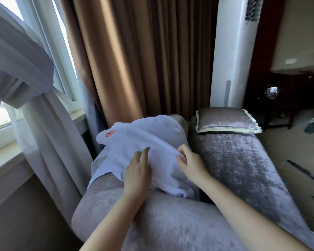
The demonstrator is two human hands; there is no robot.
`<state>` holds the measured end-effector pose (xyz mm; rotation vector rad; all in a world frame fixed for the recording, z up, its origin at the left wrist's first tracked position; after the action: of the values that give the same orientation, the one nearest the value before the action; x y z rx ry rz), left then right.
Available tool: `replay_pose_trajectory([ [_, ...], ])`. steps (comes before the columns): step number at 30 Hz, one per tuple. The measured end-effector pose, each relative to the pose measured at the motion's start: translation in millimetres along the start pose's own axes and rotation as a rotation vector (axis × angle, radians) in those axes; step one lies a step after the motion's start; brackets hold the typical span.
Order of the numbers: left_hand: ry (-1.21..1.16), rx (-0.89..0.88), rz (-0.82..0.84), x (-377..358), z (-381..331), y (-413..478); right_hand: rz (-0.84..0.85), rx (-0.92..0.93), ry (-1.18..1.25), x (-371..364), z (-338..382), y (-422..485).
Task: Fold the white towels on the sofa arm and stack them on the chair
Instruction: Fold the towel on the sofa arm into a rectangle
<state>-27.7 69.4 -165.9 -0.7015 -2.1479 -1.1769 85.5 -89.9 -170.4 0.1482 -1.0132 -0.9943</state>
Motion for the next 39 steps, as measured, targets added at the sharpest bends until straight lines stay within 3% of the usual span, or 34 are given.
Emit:
replay_pose_trajectory([
  [4,0.147,-0.227,-0.042,41.7,-28.7,44.4,0.041,0.168,-0.117,58.4,41.9,-5.5],
  [8,0.273,-0.515,0.130,74.7,-86.8,69.6,0.051,0.268,-0.328,117.9,91.9,-5.5],
  [12,0.257,-0.519,0.305,86.9,-125.2,78.7,0.012,0.211,-0.515,179.4,111.0,-10.4],
  [17,0.276,-0.562,0.197,103.8,-160.8,62.1,-0.025,0.161,-0.734,227.8,98.2,-36.4],
  [20,0.225,-0.587,0.119,110.1,-172.7,42.0,-0.102,0.162,-0.713,240.4,99.6,-65.4],
  [23,0.216,-0.575,0.174,108.2,-164.4,6.7,-0.090,0.227,-0.632,226.8,103.6,-105.1],
  [26,0.192,-0.594,0.314,97.9,-131.8,-45.4,0.064,0.223,-0.539,186.5,107.2,-154.5],
  [30,0.223,-0.798,0.328,96.2,-79.6,-117.3,0.255,0.381,-0.426,120.6,118.7,-216.5],
  [34,0.280,-0.850,0.463,90.7,-37.5,-173.4,0.529,0.410,-0.545,77.1,114.6,-260.6],
  [37,0.339,-0.884,0.551,87.0,-26.8,-198.7,0.577,0.414,-0.613,70.6,110.6,-276.4],
  [39,0.307,-0.805,0.621,90.3,-27.2,-198.0,0.609,0.405,-0.570,73.3,114.9,-274.9],
])
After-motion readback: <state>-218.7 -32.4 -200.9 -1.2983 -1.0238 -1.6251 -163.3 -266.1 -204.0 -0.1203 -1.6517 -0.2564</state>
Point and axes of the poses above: each hand's wrist, its own y-axis towards the middle knuckle, its own x-axis out of the back of the hand, z = x × y, the point moved 3 cm from there along y, towards the middle knuckle, and after that the axes turned 10 degrees about x, right-handed, at the moved point
